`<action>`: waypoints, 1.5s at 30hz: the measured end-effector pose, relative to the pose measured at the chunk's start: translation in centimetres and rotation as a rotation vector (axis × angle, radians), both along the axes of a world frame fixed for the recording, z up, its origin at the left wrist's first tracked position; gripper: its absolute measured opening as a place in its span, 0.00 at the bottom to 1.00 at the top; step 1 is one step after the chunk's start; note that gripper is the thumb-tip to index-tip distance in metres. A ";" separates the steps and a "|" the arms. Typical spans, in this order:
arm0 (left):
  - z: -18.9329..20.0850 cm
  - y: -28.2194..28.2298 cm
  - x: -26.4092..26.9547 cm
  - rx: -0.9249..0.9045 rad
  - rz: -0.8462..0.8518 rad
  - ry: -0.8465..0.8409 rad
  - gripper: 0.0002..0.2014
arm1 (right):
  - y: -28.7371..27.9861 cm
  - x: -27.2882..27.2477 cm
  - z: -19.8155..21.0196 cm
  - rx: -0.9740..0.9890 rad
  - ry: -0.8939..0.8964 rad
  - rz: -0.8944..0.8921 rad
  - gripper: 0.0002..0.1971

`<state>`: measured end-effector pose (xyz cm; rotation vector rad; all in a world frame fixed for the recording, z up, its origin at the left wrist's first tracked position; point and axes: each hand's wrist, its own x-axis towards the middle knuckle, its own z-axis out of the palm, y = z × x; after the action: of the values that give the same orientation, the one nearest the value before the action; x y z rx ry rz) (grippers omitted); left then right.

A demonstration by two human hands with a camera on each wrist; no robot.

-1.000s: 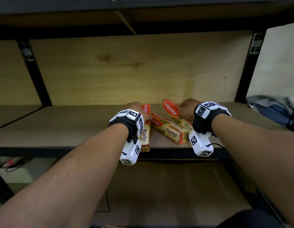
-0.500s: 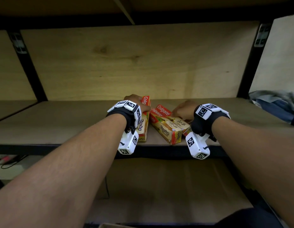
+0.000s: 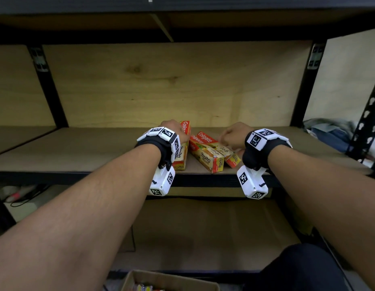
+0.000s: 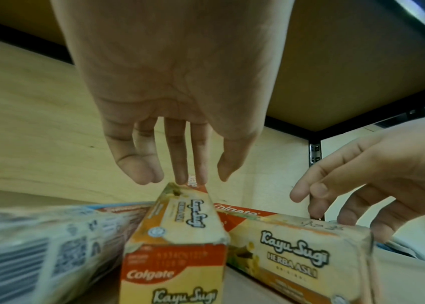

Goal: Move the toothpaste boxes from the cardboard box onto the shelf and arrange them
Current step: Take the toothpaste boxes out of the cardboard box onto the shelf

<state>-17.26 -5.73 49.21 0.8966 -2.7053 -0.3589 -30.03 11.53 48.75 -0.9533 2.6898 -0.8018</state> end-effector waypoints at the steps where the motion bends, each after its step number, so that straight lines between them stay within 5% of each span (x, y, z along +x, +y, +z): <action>1: 0.0 0.4 0.6 -0.008 -0.009 0.005 0.19 | 0.7 1.9 0.7 -0.012 -0.006 0.000 0.17; 6: 0.2 2.6 4.3 -0.023 -0.043 -0.042 0.15 | 2.8 6.0 1.4 -0.050 -0.009 -0.014 0.15; 11: -2.7 4.2 8.4 0.324 -0.142 -0.131 0.14 | 3.9 9.8 -0.8 -0.115 -0.182 -0.010 0.10; 15: -6.0 4.7 11.5 0.441 -0.183 -0.221 0.11 | 4.3 12.5 -5.2 -0.152 -0.376 0.009 0.05; 34: -28.3 1.5 16.7 0.752 -0.037 -0.391 0.08 | -0.3 17.3 -29.4 0.289 -0.654 0.125 0.09; 41: -35.8 -0.5 16.8 0.659 -0.064 -0.567 0.13 | -1.5 17.4 -36.7 0.453 -0.777 0.125 0.08; 45: -39.8 -2.2 16.9 0.617 -0.061 -0.606 0.04 | -2.7 17.6 -40.3 0.593 -0.745 0.224 0.13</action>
<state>-0.37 -7.93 9.36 1.2399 -3.2291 -1.1448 -12.44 8.86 8.49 -0.6191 1.9362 -0.2047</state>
